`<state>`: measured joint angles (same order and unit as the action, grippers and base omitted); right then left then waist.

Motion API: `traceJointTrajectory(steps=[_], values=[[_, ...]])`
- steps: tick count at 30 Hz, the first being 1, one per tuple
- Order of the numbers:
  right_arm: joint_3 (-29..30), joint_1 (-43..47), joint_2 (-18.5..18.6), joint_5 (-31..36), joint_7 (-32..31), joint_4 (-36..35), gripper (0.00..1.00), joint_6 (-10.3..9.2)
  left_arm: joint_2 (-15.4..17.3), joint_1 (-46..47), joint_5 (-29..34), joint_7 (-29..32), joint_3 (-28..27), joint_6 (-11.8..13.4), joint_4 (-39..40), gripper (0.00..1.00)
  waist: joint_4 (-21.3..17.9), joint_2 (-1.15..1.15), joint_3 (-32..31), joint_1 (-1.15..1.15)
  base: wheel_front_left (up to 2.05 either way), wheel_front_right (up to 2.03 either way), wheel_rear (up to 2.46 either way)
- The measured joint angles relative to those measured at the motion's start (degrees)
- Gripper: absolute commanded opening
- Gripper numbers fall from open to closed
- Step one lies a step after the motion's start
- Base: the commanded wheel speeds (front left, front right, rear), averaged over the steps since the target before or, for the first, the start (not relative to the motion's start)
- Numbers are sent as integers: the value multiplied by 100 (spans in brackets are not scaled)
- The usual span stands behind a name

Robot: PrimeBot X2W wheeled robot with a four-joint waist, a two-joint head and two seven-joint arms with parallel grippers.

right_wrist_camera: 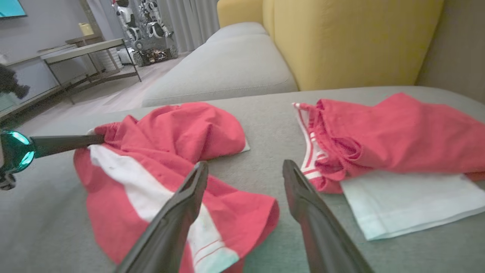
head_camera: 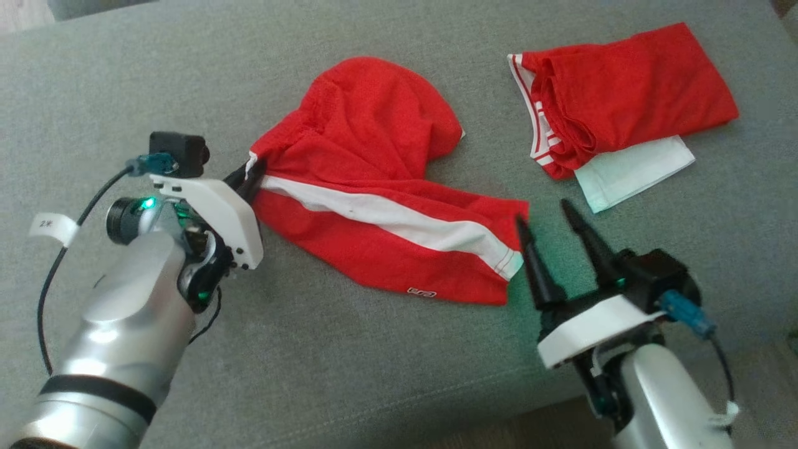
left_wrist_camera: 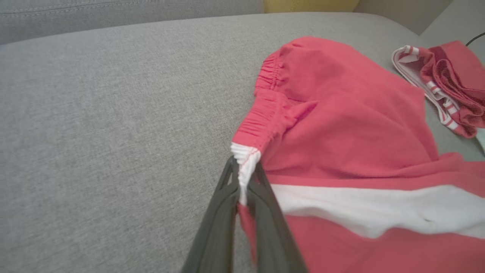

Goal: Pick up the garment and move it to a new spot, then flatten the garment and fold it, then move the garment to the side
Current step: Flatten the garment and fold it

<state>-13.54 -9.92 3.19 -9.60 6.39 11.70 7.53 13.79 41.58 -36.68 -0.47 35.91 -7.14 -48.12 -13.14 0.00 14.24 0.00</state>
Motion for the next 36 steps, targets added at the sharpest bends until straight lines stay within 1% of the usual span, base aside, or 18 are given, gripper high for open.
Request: traceJointTrajectory(steps=[5, 8, 11, 18, 23, 26, 31, 36], values=[[-345, 180, -1, -402, -298, 54, 100, 0, 149, 10, -237, 93, 108, 0, 63, 0, -37, 0, -133, 0, 0, 0, 0], [-636, 333, -1, -754, -420, 107, 100, 0, 185, 10, -370, 141, 157, -1, 63, 0, -59, 0, -184, 0, 0, 0, 0], [-840, 370, -2, -957, -474, 146, 100, 0, 221, 13, -461, 185, 205, 0, 62, 0, -91, 0, -219, 0, 0, 0, 0], [-878, 350, -2, -1013, -550, 525, 100, 0, 277, 82, -590, 241, 277, 0, 56, 0, -124, 0, -216, 0, 0, 0, 0], [-859, 346, -2, -1229, -565, 666, 100, 0, 307, 116, -606, 241, 341, 0, 43, 0, -133, 0, -199, 0, 0, 0, 0], [-879, 324, -2, -1499, -556, 711, 100, 0, 311, 122, -645, 240, 387, 0, 41, 0, -134, 0, -189, 0, 0, 0, 0], [-1027, 88, -2, -1830, -521, 849, 100, 0, 312, 151, -684, 236, 423, -1, 40, 0, -119, 0, -171, 0, 0, 0, 0], [-1098, -121, -2, -1925, -430, 962, 100, 0, 312, 208, -686, 229, 478, -1, 27, 0, -77, 0, -164, 0, 0, 0, 0]])
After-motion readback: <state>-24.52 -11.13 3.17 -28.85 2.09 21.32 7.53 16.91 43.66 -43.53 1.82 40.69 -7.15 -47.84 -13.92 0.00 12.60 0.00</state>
